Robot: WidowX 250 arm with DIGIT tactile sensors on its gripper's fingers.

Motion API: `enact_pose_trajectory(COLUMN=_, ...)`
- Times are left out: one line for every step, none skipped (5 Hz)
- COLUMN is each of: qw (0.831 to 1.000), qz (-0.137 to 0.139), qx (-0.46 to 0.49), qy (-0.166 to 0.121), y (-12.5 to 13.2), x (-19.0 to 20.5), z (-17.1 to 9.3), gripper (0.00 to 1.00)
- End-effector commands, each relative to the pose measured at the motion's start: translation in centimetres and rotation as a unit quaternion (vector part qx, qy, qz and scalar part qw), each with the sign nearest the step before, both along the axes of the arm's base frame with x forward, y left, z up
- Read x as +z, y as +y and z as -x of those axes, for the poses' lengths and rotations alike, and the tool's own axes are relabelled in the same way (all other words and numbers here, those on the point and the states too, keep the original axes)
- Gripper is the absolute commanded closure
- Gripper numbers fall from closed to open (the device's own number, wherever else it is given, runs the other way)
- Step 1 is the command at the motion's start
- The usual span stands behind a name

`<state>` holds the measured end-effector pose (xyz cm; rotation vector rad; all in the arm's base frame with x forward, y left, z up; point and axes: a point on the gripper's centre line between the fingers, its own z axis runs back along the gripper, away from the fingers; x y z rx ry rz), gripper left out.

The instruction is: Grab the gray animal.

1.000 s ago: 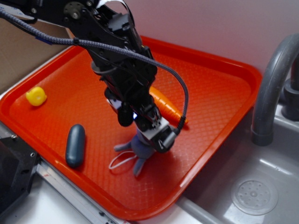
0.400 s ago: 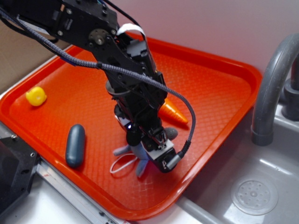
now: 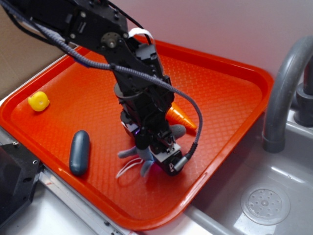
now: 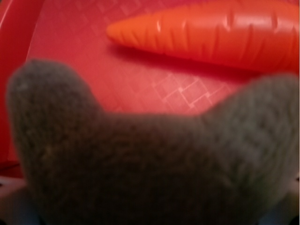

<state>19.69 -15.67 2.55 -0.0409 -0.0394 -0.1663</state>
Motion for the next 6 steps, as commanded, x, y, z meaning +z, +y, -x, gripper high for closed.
enact_pose_trajectory(qw=0.997, qz=0.017, qx=-0.011, qy=-0.074, y=2.4, x=8.0, z=-0.1, gripper=1.00)
enact_pose_trajectory(qw=0.995, qz=0.000, qx=0.011, qy=-0.096, y=5.6, x=12.0, z=-0.4, gripper=1.00)
enact_pose_trajectory(qw=0.993, qz=-0.025, qx=0.057, qy=-0.102, y=9.8, x=15.2, z=-0.6, gripper=1.00)
enact_pose_trajectory(qw=0.989, qz=-0.039, qx=0.093, qy=-0.109, y=12.0, x=17.3, z=-0.2, gripper=1.00)
enact_pose_trajectory(qw=0.982, qz=-0.045, qx=0.139, qy=-0.119, y=14.1, x=18.7, z=0.4, gripper=1.00)
enact_pose_trajectory(qw=0.979, qz=-0.012, qx=0.163, qy=-0.124, y=15.4, x=18.8, z=0.7, gripper=1.00)
